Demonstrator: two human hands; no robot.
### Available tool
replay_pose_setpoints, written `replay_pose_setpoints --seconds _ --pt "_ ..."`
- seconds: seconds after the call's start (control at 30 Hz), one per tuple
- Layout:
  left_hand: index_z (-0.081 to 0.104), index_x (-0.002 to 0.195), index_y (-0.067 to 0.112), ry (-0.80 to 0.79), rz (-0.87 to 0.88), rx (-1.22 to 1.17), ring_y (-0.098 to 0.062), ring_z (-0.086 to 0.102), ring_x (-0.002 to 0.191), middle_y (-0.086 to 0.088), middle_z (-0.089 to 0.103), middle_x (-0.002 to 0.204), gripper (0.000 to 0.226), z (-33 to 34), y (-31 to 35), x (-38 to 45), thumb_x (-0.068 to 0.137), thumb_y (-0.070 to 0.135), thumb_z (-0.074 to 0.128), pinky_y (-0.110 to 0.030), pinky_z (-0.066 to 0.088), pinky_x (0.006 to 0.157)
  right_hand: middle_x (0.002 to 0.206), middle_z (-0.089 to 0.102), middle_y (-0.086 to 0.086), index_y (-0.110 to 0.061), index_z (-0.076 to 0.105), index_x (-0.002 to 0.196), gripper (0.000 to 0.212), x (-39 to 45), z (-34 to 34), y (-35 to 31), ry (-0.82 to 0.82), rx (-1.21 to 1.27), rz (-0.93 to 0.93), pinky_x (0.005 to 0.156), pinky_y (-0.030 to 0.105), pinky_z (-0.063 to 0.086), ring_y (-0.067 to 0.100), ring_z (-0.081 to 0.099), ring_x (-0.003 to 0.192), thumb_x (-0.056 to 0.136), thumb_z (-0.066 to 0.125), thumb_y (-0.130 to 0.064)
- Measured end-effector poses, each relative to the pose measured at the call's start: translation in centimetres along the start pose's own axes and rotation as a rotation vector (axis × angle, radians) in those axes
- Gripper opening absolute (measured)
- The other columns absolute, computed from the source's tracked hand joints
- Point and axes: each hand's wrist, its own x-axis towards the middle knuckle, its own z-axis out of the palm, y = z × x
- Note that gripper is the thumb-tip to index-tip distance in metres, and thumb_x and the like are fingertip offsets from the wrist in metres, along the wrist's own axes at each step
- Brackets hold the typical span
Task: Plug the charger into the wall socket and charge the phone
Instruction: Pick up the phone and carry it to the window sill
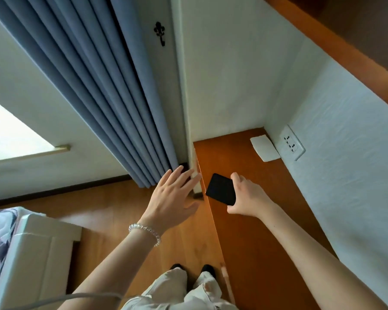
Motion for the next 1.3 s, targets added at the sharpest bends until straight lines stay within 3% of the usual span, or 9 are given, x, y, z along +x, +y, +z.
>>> replay_pose_setpoints --seconds 0.17,0.37,0.63,0.87,1.03,1.2,1.3 --pt "0.03 0.145 0.032 0.071 -0.115 -0.014 -0.022 0.022 0.144 0.004 0.036 0.152 0.068 -1.5 -3.1 -2.8 0.084 0.057 0.048 -0.045 0.021 0.117 0.108 0.048 0.004 -0.019 0.028 0.124 0.077 2.5 -2.4 -5.9 0.042 -0.027 -0.069 0.059 0.02 0.054 0.015 0.056 0.084 0.068 0.074 -0.044" --pt "0.027 0.146 0.032 0.15 -0.271 -0.016 -0.023 0.022 0.144 0.004 0.035 0.152 0.07 -3.6 -7.7 -7.3 0.085 0.055 0.049 -0.044 0.02 0.118 0.109 0.051 0.006 -0.02 0.027 0.121 0.078 5.6 -3.4 -14.1 0.056 -0.082 -0.19 0.059 0.025 0.051 0.023 0.058 0.09 0.065 0.074 -0.045" --pt "0.028 0.146 0.031 0.254 -0.474 0.009 -0.023 0.03 0.141 0.003 0.041 0.149 0.075 -6.2 -15.3 -15.4 0.08 0.052 0.057 -0.041 0.022 0.116 0.101 0.049 0.004 -0.018 0.031 0.11 0.066 8.9 -3.6 -27.5 0.073 -0.12 -0.423 0.07 0.036 0.049 0.027 0.056 0.091 0.061 0.068 -0.042" --pt "0.027 0.147 0.029 0.308 -0.618 0.024 -0.022 0.03 0.141 0.003 0.039 0.15 0.086 -8.0 -21.5 -22.5 0.075 0.048 0.068 -0.041 0.024 0.117 0.101 0.05 0.003 -0.017 0.032 0.112 0.068 10.7 -2.1 -38.9 0.045 -0.148 -0.615 0.071 0.037 0.048 0.026 0.055 0.091 0.061 0.066 -0.044" --pt "0.025 0.148 0.027 0.289 -0.714 0.025 -0.02 0.025 0.142 0.003 0.034 0.152 0.088 -9.4 -24.8 -26.3 0.073 0.041 0.069 -0.038 0.019 0.118 0.092 0.047 0.0 -0.02 0.033 0.102 0.059 11.3 -1.1 -45.7 -0.013 -0.148 -0.763 0.064 0.036 0.048 0.024 0.053 0.083 0.06 0.066 -0.044" --pt "0.037 0.144 0.016 0.332 -0.772 0.057 -0.025 0.033 0.138 -0.003 0.044 0.146 0.08 -10.2 -27.9 -28.4 0.07 0.027 0.066 -0.04 0.022 0.117 0.086 0.043 -0.003 -0.016 0.039 0.102 0.067 12.6 -0.1 -51.0 -0.032 -0.114 -0.896 0.062 0.033 0.04 0.024 0.052 0.079 0.054 0.041 -0.062" --pt "0.044 0.138 0.01 0.348 -0.791 0.077 -0.029 0.044 0.13 -0.008 0.054 0.133 0.08 -10.1 -29.8 -28.6 0.063 0.025 0.068 -0.043 0.029 0.113 0.088 0.049 -0.001 -0.015 0.04 0.104 0.063 14.3 0.3 -53.4 -0.061 -0.114 -0.965 0.061 0.032 0.039 0.024 0.053 0.078 0.056 0.047 -0.056"
